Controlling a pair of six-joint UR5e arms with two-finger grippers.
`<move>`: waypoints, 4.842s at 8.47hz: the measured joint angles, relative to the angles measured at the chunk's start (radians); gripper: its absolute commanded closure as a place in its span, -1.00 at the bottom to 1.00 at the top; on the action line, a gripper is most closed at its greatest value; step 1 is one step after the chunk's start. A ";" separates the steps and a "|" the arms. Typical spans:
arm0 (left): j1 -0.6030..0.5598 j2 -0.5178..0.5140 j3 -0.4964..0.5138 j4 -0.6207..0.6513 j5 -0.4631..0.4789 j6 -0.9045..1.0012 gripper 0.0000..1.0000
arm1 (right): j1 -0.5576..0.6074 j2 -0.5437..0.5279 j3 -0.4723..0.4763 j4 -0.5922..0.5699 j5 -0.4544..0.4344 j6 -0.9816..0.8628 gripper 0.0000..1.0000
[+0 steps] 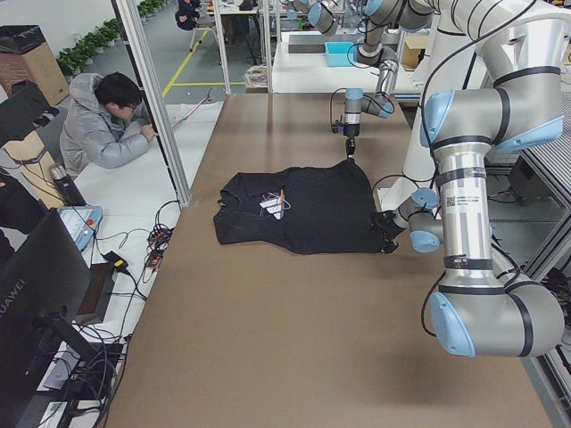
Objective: Fold clothes
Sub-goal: 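Grasp the bottom hem corners with the right and left grippers, then lift the hem corners with both grippers and carry them toward the collar, then lay the hem over the chest with both grippers near the collar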
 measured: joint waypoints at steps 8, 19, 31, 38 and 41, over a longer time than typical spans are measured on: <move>0.070 -0.042 0.061 0.001 0.058 -0.009 0.03 | 0.001 0.002 0.000 0.000 -0.002 0.001 1.00; -0.013 0.016 -0.180 0.001 0.038 0.002 1.00 | 0.018 -0.010 0.066 0.021 0.065 0.007 1.00; -0.078 0.074 -0.450 -0.054 -0.213 0.041 1.00 | 0.326 -0.087 -0.092 0.639 0.607 0.183 1.00; -0.450 -0.028 -0.308 -0.054 -0.493 0.061 1.00 | 0.471 0.011 -0.166 0.624 0.579 0.136 1.00; -0.526 -0.041 -0.240 -0.055 -0.513 0.076 1.00 | 0.479 0.069 -0.217 0.599 0.509 0.135 1.00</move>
